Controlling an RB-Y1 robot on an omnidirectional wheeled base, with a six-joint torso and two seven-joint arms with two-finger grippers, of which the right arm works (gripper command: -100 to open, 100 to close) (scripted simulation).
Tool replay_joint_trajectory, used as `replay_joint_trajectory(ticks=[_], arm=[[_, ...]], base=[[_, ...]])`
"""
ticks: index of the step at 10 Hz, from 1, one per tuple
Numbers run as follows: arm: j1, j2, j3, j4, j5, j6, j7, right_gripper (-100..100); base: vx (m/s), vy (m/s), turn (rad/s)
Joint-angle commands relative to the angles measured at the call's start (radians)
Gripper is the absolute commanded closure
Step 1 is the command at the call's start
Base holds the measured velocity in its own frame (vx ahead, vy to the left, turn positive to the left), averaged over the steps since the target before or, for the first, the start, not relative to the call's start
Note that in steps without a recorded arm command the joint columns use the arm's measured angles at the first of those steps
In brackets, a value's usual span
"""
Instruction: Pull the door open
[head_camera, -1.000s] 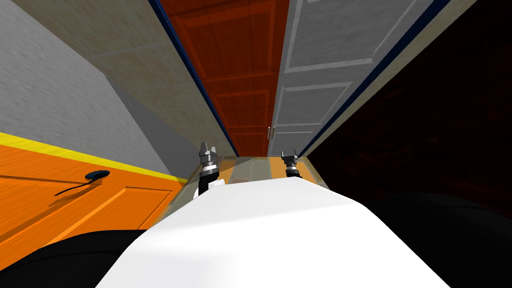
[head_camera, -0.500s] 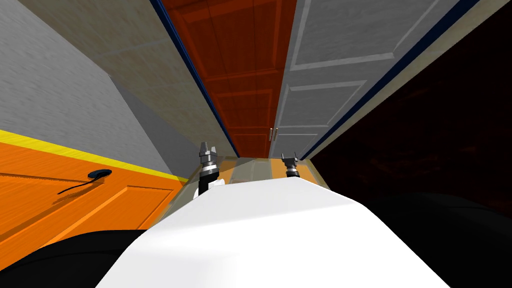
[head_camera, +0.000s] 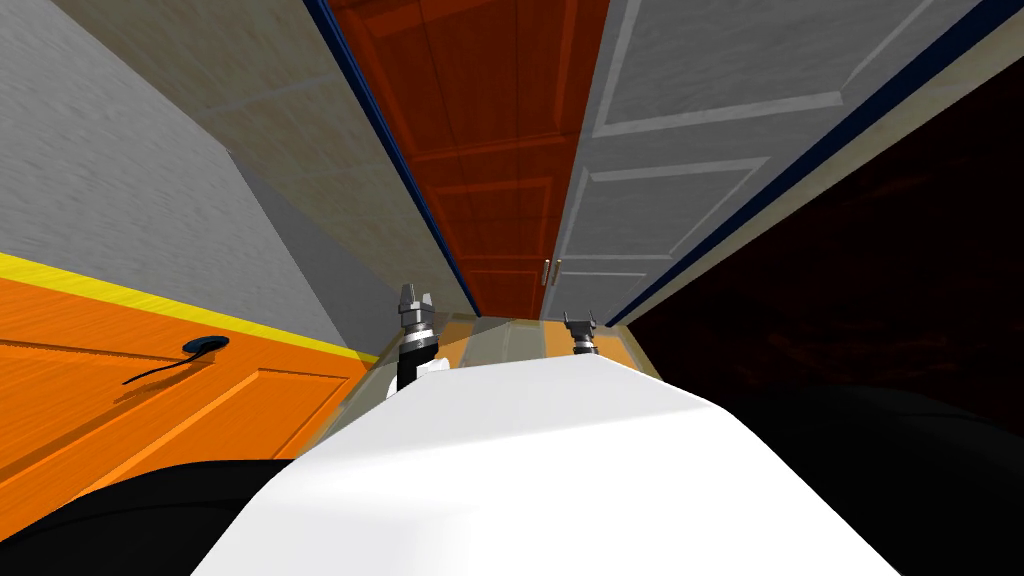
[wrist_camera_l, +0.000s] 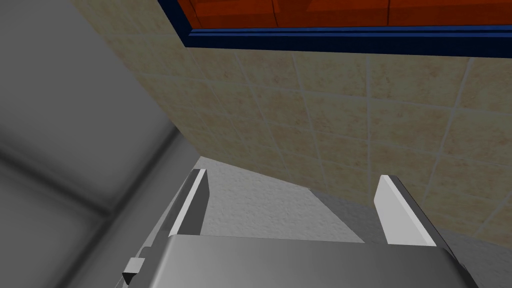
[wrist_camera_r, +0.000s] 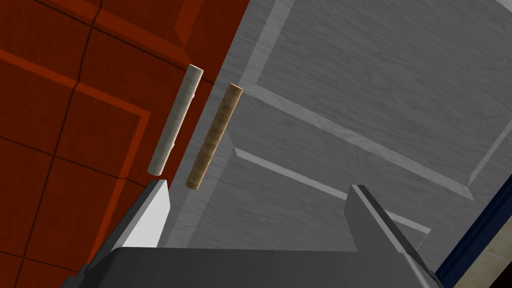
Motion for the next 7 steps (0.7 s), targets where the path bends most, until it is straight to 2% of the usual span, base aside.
replay_joint_trajectory(ticks=[1, 7], arm=[[-0.005, -0.007, 0.001, 0.027, -0.016, -0.005, -0.035, -100], [-0.016, -0.024, 0.012, 0.126, -0.066, -0.039, -0.150, -100]], base=[[0.097, -0.017, 0.057], [0.100, -0.019, 0.062]])
